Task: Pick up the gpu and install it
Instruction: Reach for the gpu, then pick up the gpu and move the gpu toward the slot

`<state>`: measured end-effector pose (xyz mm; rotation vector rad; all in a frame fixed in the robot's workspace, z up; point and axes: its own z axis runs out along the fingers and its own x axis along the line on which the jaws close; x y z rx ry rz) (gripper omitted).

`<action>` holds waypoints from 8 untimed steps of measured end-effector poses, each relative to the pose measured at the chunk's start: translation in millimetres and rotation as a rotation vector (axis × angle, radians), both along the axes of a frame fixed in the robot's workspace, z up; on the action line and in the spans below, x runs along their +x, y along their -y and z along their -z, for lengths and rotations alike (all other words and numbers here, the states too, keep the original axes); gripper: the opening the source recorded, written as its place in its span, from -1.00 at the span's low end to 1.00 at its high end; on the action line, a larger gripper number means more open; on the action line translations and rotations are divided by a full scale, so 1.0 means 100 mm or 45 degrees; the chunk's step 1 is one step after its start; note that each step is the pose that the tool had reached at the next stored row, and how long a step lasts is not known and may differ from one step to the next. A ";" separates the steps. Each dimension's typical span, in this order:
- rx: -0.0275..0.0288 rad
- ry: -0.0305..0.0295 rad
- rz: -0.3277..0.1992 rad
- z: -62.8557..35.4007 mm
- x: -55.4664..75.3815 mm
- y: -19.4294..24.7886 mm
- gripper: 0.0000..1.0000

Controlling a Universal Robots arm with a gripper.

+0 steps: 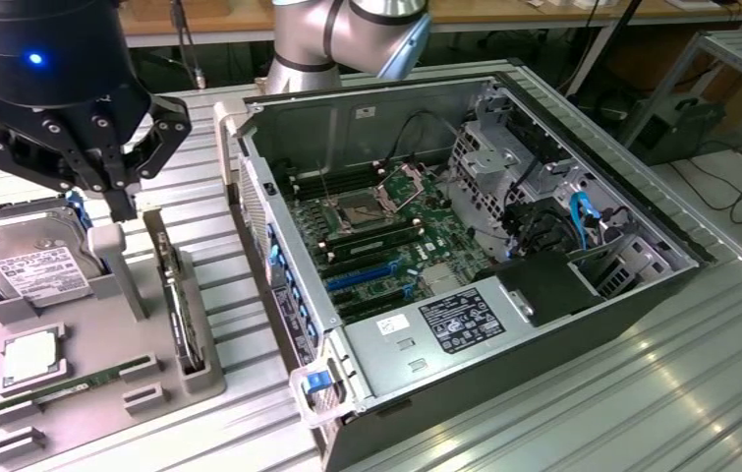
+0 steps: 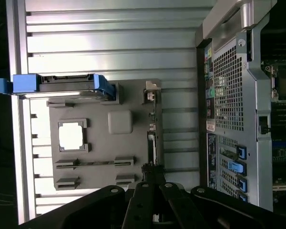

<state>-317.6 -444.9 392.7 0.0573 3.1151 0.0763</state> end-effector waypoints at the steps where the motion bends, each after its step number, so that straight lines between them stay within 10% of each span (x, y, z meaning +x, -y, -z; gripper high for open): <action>1: 0.0000 0.0000 -0.001 0.000 -0.03 0.010 -0.79; 8: -0.0001 -0.0001 -0.002 0.000 -0.04 0.014 -0.79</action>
